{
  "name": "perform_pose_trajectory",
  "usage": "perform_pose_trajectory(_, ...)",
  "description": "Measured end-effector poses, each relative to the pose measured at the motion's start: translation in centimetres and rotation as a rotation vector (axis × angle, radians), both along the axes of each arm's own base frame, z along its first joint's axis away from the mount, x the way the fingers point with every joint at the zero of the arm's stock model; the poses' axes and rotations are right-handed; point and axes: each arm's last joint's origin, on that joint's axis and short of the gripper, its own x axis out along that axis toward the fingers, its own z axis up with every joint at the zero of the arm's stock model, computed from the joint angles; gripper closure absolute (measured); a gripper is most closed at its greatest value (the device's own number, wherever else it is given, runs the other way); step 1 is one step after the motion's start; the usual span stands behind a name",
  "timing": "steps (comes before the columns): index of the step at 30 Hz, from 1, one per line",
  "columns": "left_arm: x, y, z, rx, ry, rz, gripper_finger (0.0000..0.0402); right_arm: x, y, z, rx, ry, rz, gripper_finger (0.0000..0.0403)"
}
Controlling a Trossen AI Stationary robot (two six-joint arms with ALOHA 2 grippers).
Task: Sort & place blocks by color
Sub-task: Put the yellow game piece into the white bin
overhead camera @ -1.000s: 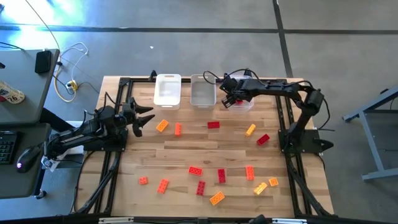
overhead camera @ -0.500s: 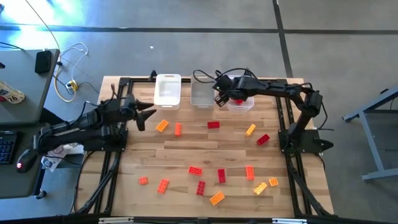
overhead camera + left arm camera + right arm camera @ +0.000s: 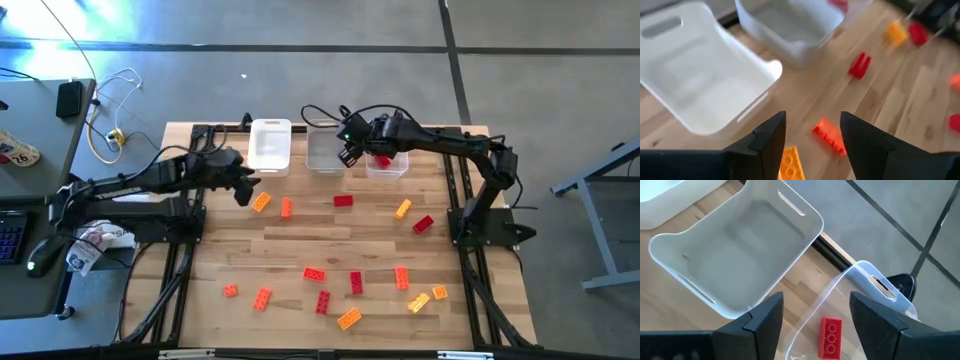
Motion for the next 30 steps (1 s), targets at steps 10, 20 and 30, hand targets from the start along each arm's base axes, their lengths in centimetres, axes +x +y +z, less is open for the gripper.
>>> perform_pose_trajectory(10, 2.2, 1.1, -1.2, -0.114, 0.196, 0.023, 0.0224, -0.3, 0.0, -0.1, 0.013, 0.037, -0.003, 0.0187)
perform_pose_trajectory(20, 3.7, 1.6, -3.4, -0.255, 0.278, 0.017, 0.0188, -0.4, 0.0, -0.2, 0.014, 0.038, -0.003, 0.0187)
perform_pose_trajectory(30, 5.0, 2.0, -5.9, -0.394, 0.362, 0.032, 0.0185, -0.4, 0.1, -0.2, 0.023, 0.041, -0.003, 0.0187)
